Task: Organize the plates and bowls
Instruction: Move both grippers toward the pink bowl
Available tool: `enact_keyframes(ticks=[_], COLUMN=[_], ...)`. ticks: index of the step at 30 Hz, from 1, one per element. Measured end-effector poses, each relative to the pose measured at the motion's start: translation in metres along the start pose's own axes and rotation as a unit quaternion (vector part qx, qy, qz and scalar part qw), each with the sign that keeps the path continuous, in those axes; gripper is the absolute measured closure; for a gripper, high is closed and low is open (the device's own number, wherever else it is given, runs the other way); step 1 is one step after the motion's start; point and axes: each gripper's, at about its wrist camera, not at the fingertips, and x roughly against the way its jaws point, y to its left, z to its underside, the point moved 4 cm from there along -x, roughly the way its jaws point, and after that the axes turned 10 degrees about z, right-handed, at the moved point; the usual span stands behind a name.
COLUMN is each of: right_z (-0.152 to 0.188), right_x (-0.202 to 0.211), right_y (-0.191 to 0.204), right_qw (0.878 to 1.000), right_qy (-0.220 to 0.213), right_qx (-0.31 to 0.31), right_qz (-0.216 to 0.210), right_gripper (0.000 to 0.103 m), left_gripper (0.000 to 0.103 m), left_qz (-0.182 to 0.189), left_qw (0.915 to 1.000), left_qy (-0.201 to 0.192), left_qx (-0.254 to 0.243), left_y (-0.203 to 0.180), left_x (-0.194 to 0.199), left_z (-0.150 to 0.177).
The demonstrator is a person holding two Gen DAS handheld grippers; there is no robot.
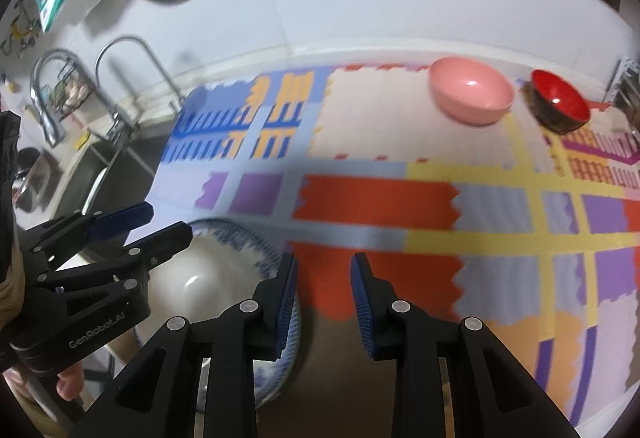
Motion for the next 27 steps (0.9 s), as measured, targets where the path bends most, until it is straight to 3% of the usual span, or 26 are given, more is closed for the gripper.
enact_keyframes(ticks=[10,16,27], right_z=[-0.043,-0.071,-0.117], right_x=[0.005,-0.003,-0.039], right_y=[-0.073,-0.104,-0.155], right_qw=[0.998,0.997,0.991], right_qy=[-0.042,-0.049,-0.062], right_qx=[-0.029,-0.046,-0.091], right_qz=[0.041,0.046,0.075], right_gripper=[0.074,0.068,0.068], left_gripper=[0.05,0.049,0.049], left_qz=[0.004,0.014,0.021], left_qw=[0.9986,0.998,0.9967], left_qy=[-0.027,-0.024,-0.005], left_qx=[-0.046,-0.057,-0.079], left_y=[-0.049,-0.068,-0.08], left_x=[-0.013,-0.031,-0.081], left_z=[-0.061,-0.093,-0.159])
